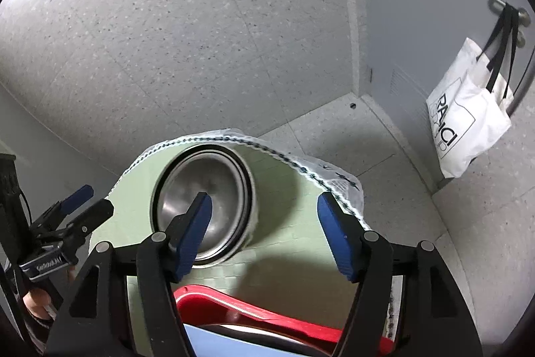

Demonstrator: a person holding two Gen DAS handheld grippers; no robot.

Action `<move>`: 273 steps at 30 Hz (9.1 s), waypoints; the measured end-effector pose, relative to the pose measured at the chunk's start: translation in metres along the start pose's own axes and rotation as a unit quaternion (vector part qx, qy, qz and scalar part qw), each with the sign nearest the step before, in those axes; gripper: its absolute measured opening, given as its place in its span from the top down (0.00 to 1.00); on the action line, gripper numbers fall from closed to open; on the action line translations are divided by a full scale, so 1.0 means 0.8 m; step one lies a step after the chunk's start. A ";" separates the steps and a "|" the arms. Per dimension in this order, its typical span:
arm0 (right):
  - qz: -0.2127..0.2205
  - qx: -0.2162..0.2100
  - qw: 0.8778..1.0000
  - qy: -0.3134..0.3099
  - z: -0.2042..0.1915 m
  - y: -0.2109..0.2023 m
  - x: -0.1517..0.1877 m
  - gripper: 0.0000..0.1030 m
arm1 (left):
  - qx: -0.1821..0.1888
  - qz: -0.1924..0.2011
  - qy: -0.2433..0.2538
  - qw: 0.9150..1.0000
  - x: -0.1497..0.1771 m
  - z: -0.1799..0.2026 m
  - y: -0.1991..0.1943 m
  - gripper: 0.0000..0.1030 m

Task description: Organize plates and bowls

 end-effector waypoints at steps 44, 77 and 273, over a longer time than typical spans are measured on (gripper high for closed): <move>-0.071 -0.123 0.990 -0.023 -0.086 0.009 0.030 0.71 | -0.034 0.024 -0.034 0.999 0.037 0.064 -0.026 0.69; -0.022 -0.041 0.998 0.042 0.021 -0.185 0.236 0.71 | 0.058 -0.042 0.056 0.996 0.246 0.163 -0.189 0.69; 0.350 0.126 0.928 -0.015 -0.116 -0.786 0.865 0.00 | 0.019 0.281 0.181 0.942 0.957 0.204 -0.984 0.00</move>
Point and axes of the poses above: each gripper's, at about its wrist camera, not at the fingertips, and y roughly the way its jaws point, z to its right, x to its underside, the point moved 4 cm from there along y, roughly the way its jaws point, and after that the axes turned 7 degrees about x, right-handed, at the moved point
